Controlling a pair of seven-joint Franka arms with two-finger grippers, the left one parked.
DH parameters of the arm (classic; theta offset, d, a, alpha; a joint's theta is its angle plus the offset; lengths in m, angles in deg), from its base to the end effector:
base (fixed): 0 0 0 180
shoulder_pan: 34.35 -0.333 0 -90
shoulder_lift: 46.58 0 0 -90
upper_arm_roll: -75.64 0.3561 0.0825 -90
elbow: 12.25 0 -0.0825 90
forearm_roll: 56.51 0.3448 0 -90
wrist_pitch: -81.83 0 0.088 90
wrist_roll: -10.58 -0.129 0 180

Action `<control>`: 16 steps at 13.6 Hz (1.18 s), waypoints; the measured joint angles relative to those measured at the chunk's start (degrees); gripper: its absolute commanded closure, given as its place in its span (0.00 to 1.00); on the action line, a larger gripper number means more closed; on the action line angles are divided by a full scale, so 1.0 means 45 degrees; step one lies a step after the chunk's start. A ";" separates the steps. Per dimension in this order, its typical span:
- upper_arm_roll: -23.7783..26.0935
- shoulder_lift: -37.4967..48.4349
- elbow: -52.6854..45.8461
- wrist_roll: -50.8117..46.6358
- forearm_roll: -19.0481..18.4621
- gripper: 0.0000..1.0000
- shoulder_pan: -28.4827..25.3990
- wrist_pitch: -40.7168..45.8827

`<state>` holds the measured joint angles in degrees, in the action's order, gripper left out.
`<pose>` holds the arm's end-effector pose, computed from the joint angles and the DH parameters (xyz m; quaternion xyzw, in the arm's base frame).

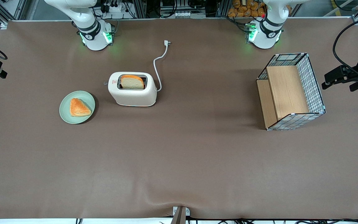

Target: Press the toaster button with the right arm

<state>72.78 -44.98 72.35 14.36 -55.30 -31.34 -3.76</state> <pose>0.4961 -0.0486 0.6903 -0.9995 0.0172 -0.0234 0.0093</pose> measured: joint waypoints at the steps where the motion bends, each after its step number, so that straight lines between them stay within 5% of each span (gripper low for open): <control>1: -0.0002 0.0000 0.0000 0.0000 0.0001 0.00 0.0000 0.0012; 16: -0.0075 -0.0137 0.0048 0.0000 -0.0013 0.00 0.0024 0.0975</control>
<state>72.45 -45.59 72.57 14.36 -55.36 -31.23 0.63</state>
